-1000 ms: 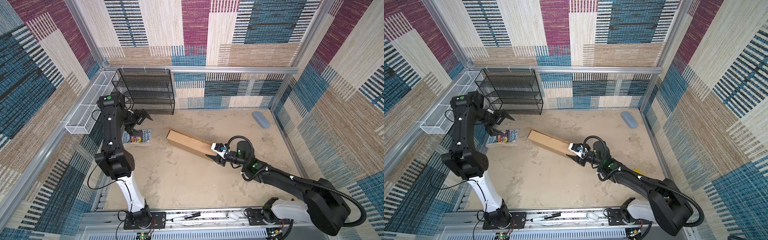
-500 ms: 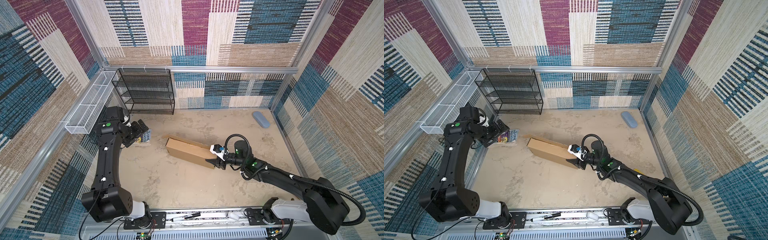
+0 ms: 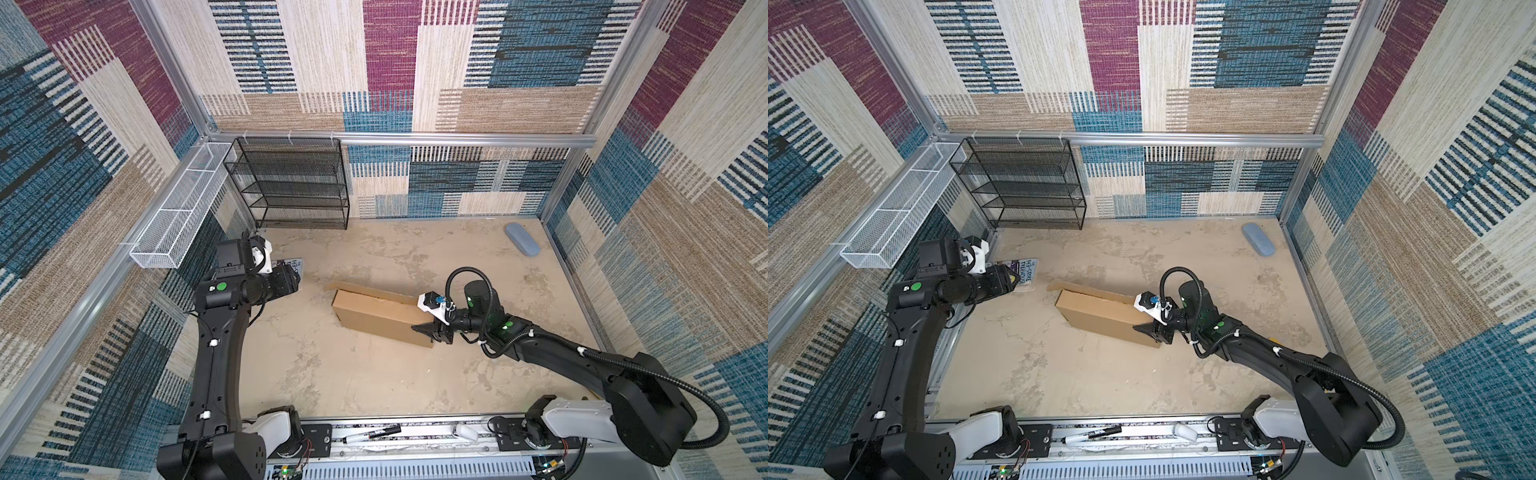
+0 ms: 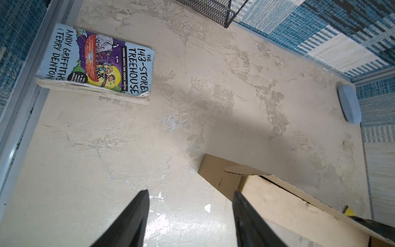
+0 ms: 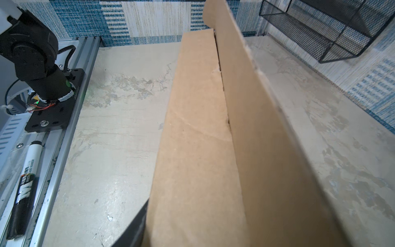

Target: Fold the paper box

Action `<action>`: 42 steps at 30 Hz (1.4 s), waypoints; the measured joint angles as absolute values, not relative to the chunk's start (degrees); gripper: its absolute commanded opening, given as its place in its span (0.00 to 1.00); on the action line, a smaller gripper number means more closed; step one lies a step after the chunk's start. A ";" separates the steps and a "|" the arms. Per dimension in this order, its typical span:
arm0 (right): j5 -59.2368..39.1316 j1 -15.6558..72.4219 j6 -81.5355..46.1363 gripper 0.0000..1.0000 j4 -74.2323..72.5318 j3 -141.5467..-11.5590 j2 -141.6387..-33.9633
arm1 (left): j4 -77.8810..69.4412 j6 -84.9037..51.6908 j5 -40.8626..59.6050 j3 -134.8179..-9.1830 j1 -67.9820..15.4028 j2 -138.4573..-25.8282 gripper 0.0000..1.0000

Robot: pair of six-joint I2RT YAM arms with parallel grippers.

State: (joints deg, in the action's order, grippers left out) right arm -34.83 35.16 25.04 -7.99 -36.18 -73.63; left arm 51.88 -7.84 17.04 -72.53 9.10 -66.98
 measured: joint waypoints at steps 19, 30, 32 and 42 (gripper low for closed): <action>-42.26 30.81 26.00 0.49 -10.00 -38.28 -79.18 | 51.66 6.50 24.14 -71.46 -1.56 -69.78 0.66; -43.09 30.76 26.06 0.48 -10.90 -38.28 -80.25 | 49.89 11.77 20.95 -75.24 -3.95 -74.98 0.66; -43.09 30.76 26.17 0.48 -10.90 -38.28 -80.25 | 49.82 12.43 20.99 -74.98 -4.43 -75.09 0.65; -43.05 30.72 26.17 0.47 -10.90 -38.30 -80.25 | 49.45 13.63 20.21 -73.95 -6.17 -76.49 0.56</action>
State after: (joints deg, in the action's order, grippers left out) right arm -43.05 30.72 26.17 -10.90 -38.30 -80.25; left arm 49.45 13.63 20.21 -73.95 -6.17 -76.49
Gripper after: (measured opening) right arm 0.516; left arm 0.577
